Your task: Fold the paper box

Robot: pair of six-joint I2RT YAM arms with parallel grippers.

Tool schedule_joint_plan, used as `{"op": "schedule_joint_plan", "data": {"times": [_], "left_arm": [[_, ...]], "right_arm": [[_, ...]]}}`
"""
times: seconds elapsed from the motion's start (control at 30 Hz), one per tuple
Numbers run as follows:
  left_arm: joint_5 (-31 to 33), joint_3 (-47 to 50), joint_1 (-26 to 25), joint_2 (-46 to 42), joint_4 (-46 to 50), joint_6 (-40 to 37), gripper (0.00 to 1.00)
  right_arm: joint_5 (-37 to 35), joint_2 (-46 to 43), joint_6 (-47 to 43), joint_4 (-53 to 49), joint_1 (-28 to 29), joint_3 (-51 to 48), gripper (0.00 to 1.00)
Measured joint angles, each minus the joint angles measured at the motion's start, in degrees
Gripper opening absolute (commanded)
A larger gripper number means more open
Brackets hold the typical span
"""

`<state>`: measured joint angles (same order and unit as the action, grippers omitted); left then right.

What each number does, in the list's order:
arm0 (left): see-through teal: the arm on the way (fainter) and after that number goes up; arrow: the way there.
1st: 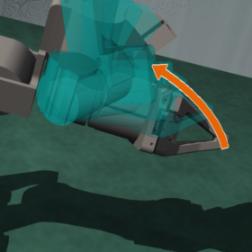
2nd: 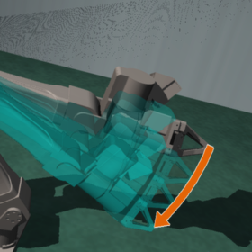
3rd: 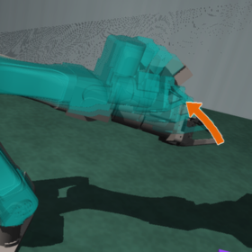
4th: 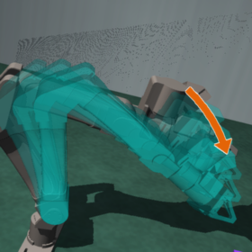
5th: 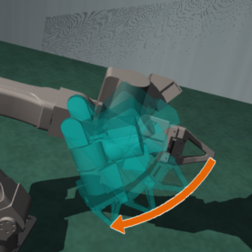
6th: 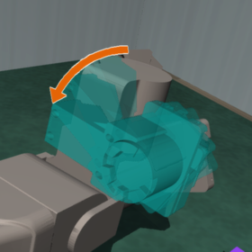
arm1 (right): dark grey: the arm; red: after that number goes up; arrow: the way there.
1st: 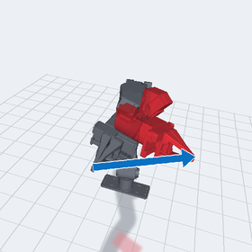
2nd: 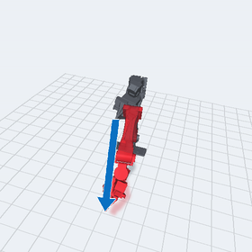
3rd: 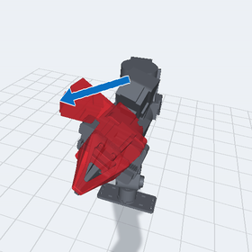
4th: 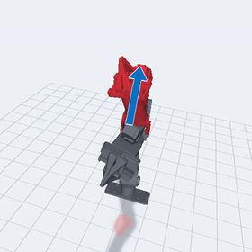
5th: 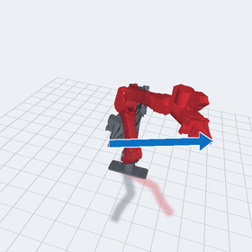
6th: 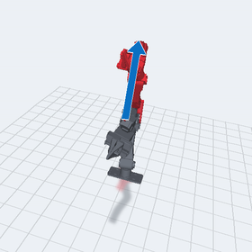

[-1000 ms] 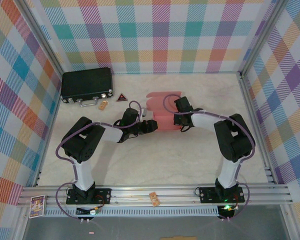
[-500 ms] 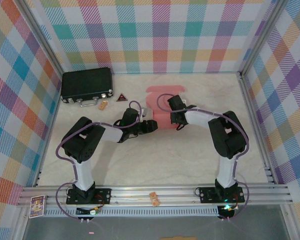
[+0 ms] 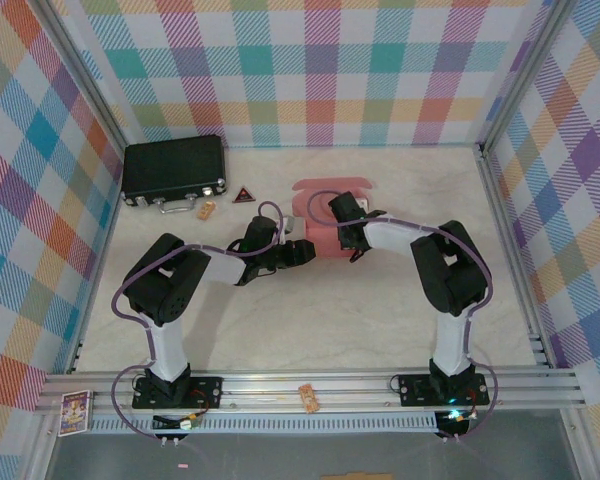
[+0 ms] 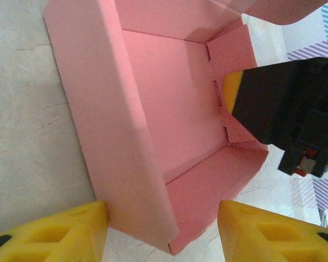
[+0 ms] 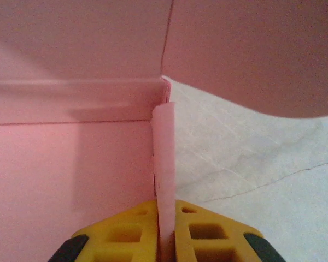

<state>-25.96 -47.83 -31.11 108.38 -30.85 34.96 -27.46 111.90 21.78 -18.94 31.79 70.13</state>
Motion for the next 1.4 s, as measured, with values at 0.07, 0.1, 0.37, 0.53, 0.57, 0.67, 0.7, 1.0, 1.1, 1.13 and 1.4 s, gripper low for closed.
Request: {"op": "schedule_joint_plan", "data": {"times": [0.07, 0.1, 0.37, 0.53, 0.57, 0.67, 0.7, 1.0, 1.1, 1.13, 1.4], "left_arm": [[0.0, 0.0, 0.0, 0.0, 0.0, 0.13, 0.55], [0.0, 0.0, 0.0, 0.0, -0.02, 0.17, 0.55], [0.0, 0.0, 0.0, 0.0, -0.02, 0.17, 0.55], [0.02, 0.0, 0.0, 0.0, -0.02, 0.17, 0.55], [0.02, 0.0, 0.0, 0.0, -0.02, 0.17, 0.55], [0.02, 0.0, 0.0, 0.0, -0.02, 0.15, 0.55], [0.04, 0.0, 0.0, 0.0, 0.0, 0.15, 0.55], [-0.11, 0.0, 0.0, 0.0, -0.02, 0.15, 0.56], [-0.15, 0.0, 0.0, 0.0, -0.02, 0.15, 0.56], [-0.15, 0.0, 0.0, 0.0, -0.02, 0.13, 0.56], [-0.02, 0.02, -0.22, -0.79, 0.79, -0.11, 0.57]], "right_arm": [[-0.13, 0.85, 0.04, 0.02, 0.13, -0.13, 0.16], [-0.48, 0.9, 0.04, 0.02, 0.17, -0.15, 0.16], [-0.37, -0.39, 0.37, -0.22, 0.17, -1.4, 0.2], [0.63, -1.86, 0.48, -2.67, 0.0, -2.14, 0.27], [0.98, -2.21, 0.61, -3.1, -0.2, -2.38, 0.29], [2.54, -3.76, 1.07, -4.15, -0.85, -3.61, 0.31], [3.1, -4.37, 1.29, -4.59, -1.14, -3.98, 0.31], [8.11, -6.86, 1.99, -4.55, -2.56, -5.51, 0.36], [9.35, -6.86, 2.6, -4.39, -2.64, -5.73, 0.41], [9.73, -6.95, 2.82, -4.17, -2.73, -5.88, 0.43], [11.63, -10.71, 3.93, -3.15, -4.28, -8.68, 0.51]]}}
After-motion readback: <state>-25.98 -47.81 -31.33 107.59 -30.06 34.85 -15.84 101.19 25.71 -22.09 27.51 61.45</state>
